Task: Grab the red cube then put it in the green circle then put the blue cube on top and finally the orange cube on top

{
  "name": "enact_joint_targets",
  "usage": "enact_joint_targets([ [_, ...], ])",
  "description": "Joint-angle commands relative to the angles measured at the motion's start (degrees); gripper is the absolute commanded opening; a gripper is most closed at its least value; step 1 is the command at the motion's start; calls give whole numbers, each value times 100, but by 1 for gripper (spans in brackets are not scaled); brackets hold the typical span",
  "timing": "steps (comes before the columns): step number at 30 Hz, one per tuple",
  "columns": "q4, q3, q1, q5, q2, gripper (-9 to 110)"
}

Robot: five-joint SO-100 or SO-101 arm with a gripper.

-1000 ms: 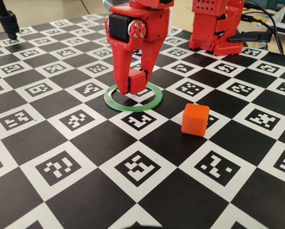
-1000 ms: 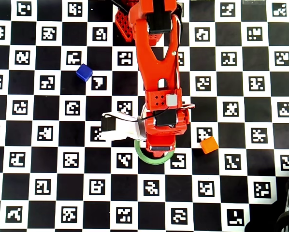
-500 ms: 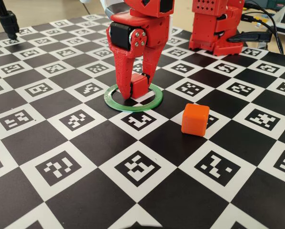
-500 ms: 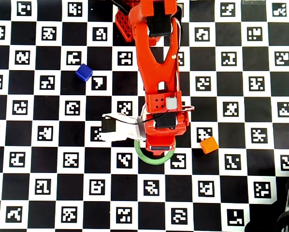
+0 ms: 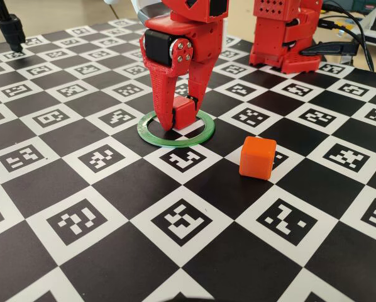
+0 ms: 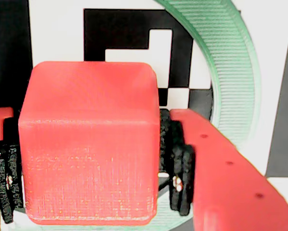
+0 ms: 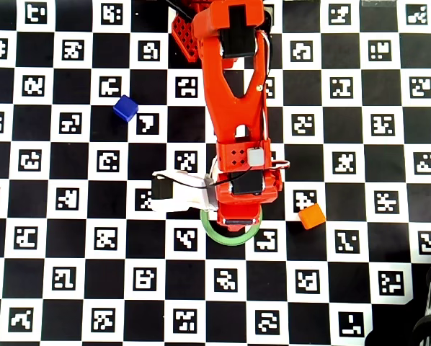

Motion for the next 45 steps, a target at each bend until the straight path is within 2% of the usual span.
enact_joint_targets([
  [1,35,-404,-35,-9,158,7],
  [5,26,-404,-26,18,167,9],
  [7,35,-404,-26,18,185,18],
  [9,35,-387,-26,18,193,34],
  [13,26,-360,-18,18,211,39],
  [31,114,-360,9,0,387,41],
  [45,958,-1090,176,-44,756,42],
])
